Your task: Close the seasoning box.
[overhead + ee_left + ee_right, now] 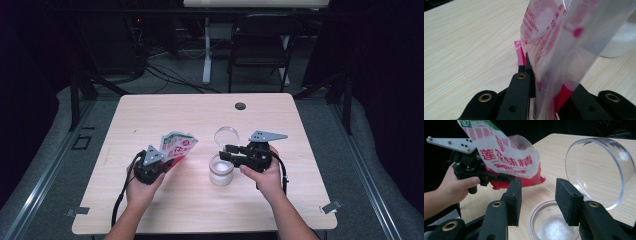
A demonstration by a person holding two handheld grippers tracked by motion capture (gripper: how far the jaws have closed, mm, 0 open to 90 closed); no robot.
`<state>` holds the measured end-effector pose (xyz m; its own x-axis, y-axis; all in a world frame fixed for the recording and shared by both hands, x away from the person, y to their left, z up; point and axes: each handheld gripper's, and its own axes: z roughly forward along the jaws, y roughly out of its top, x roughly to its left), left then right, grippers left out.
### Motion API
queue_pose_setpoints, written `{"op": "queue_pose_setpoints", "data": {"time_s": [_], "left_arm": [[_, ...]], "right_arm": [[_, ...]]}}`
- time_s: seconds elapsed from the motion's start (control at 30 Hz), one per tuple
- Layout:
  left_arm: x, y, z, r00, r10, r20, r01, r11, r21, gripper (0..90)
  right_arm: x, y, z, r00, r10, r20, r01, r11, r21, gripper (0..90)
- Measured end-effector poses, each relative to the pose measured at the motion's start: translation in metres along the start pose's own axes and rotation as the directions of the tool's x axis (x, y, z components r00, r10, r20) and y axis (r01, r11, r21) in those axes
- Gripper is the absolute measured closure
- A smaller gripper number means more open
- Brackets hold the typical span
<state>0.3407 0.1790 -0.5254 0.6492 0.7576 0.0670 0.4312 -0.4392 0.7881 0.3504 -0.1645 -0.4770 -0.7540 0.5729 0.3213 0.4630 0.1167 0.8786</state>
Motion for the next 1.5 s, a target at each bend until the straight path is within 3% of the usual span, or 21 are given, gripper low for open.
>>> {"op": "queue_pose_setpoints", "data": {"time_s": [0.37, 0.93, 1.07, 1.2, 1.3, 1.43, 1.5], "left_arm": [[0.019, -0.005, -0.026, 0.9980, -0.004, -0.063, 0.004, 1.0000, 0.000, 85.6], [0.046, -0.032, -0.055, 0.9865, -0.057, -0.153, 0.061, 0.9979, 0.021, 85.6], [0.052, -0.042, -0.059, 0.9795, -0.084, -0.183, 0.088, 0.9960, 0.016, 85.5], [0.059, -0.056, -0.057, 0.9684, -0.121, -0.218, 0.127, 0.9919, 0.010, 85.2], [0.061, -0.059, -0.056, 0.9660, -0.123, -0.227, 0.132, 0.9910, 0.023, 85.1], [0.067, -0.066, -0.057, 0.9540, -0.162, -0.252, 0.170, 0.9854, 0.011, 84.7], [0.068, -0.068, -0.057, 0.9516, -0.176, -0.252, 0.183, 0.9832, 0.004, 84.6]], "right_arm": [[0.000, 0.000, 0.000, 1.0000, 0.001, 0.003, -0.001, 1.0000, -0.001, 56.7], [-0.001, -0.001, 0.000, 1.0000, -0.001, 0.008, 0.001, 1.0000, 0.003, 56.6], [-0.001, -0.001, 0.001, 1.0000, -0.001, 0.008, 0.001, 1.0000, 0.005, 56.6], [-0.001, -0.001, 0.001, 1.0000, -0.002, 0.009, 0.002, 1.0000, 0.006, 56.6], [0.000, -0.001, 0.001, 0.9999, 0.000, 0.011, 0.000, 1.0000, 0.004, 56.6], [-0.001, -0.002, 0.002, 1.0000, -0.001, 0.008, 0.001, 1.0000, 0.005, 56.4], [-0.001, -0.002, 0.001, 0.9999, 0.001, 0.011, -0.001, 1.0000, 0.006, 56.4]]}}
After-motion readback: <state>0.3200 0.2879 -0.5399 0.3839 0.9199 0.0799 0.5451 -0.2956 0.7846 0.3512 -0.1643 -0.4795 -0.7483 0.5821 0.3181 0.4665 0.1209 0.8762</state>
